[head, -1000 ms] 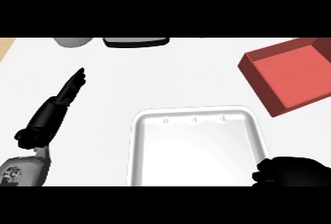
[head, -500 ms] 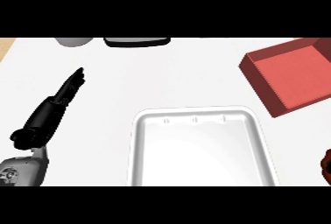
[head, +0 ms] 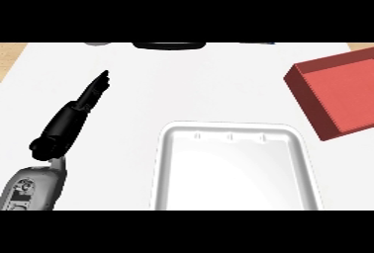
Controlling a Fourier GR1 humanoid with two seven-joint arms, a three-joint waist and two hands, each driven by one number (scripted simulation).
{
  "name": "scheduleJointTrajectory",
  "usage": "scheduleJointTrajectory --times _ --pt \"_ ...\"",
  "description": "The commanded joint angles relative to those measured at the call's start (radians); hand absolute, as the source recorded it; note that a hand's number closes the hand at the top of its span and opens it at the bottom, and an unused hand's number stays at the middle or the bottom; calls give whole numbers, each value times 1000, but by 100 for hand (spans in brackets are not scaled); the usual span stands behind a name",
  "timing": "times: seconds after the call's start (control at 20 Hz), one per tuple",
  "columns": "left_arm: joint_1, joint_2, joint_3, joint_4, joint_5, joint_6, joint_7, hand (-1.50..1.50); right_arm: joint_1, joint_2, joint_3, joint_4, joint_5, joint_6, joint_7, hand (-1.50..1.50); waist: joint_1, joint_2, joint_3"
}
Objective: Pick the bell pepper from the tray and place it in the cardboard box
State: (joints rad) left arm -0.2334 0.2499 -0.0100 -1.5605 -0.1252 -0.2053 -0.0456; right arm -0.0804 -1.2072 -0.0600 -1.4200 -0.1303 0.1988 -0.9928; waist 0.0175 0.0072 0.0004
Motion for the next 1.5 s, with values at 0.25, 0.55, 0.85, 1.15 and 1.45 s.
scheduleJointTrajectory --times 0.25,0.55,0.85,1.15,1.45 --pt "-39 8 2 14 17 -47 0 0 -398 29 119 389 147 105 -22 150 55 11 1" --pt "-65 -4 -23 2 3 -48 8 0 -464 9 288 489 381 88 -26 150 90 22 2" --pt "-66 -20 -33 46 -7 -47 -22 0 -564 47 408 622 537 73 -103 150 92 27 2" --pt "-72 -48 -58 30 -29 -23 -11 0 -658 74 518 738 665 98 -139 -150 111 28 4" --pt "-63 -36 -38 38 -29 -18 -28 0 -680 111 523 753 569 147 -304 -150 87 23 5"
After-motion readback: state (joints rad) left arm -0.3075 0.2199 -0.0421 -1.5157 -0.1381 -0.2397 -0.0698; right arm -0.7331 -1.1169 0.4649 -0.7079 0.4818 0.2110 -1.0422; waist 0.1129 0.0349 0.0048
